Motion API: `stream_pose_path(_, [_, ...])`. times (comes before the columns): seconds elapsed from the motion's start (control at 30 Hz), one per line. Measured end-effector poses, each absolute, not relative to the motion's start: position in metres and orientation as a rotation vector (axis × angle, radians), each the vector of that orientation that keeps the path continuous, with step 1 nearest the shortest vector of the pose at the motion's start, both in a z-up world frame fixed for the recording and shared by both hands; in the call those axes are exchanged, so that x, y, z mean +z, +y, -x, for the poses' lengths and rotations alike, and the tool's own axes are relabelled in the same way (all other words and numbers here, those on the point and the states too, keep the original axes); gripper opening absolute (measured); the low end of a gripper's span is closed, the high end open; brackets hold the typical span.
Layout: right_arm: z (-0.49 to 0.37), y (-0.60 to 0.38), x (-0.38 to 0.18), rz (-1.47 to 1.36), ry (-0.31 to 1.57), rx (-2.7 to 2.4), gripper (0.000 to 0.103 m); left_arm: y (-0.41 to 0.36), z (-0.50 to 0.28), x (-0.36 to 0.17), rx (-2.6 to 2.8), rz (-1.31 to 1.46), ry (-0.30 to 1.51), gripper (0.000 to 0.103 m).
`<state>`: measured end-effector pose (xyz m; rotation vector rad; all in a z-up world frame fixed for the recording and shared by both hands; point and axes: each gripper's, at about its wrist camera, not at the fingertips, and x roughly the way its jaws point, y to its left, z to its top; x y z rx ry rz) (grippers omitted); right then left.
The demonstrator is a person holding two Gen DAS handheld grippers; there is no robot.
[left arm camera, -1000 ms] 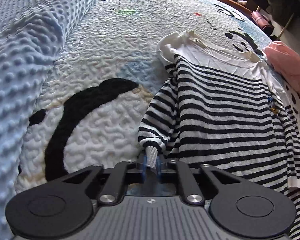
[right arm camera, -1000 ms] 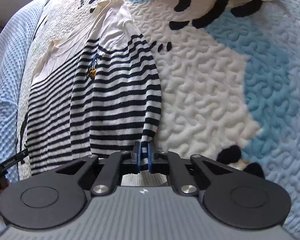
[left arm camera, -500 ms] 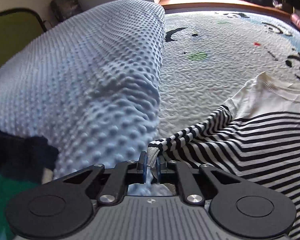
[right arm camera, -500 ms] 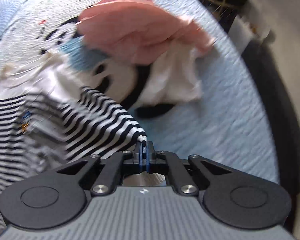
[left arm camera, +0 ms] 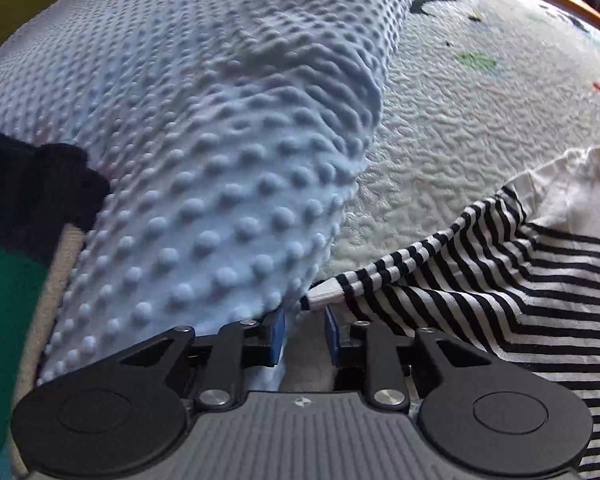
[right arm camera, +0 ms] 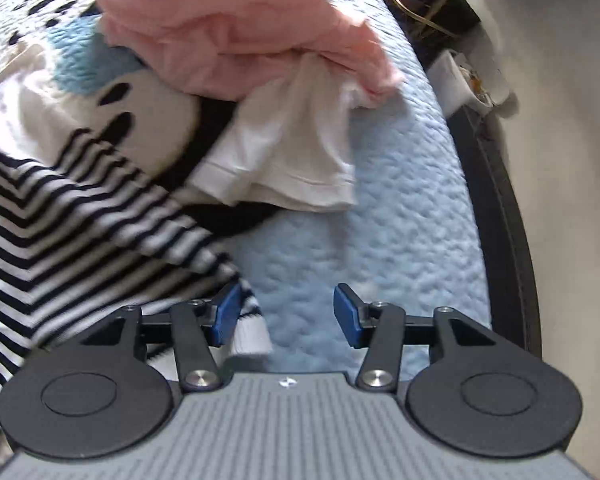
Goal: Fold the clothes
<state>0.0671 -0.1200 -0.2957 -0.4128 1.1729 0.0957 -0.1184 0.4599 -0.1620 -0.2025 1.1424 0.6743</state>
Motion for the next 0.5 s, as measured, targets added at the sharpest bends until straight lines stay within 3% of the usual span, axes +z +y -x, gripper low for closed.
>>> stream_pose_path(0.07, [-0.06,-0.13,-0.285,0.365,1.151,0.09,0.036,0.454,0.129,-0.147,0.649,0.166,1.087,0.026])
stream_pose_path(0.1, [-0.055,-0.134,-0.279,0.335,1.136,0.098,0.035,0.448,0.134,-0.139,0.624,0.139,1.045,0.043])
stream_pose_path(0.17, [-0.046,-0.14,-0.272,0.257,1.125,0.13,0.035,0.436,0.133,-0.129,0.538,0.081,0.949,0.059])
stream_pose_path(0.37, [-0.034,-0.145,-0.281,0.058,1.126,0.104,0.038,0.419,0.074,-0.157,0.446,0.07,0.974,0.06])
stream_pose_path(0.5, [-0.032,-0.147,-0.291,-0.056,1.126,0.045,0.038,0.4,0.051,-0.187,0.361,-0.126,1.073,0.057])
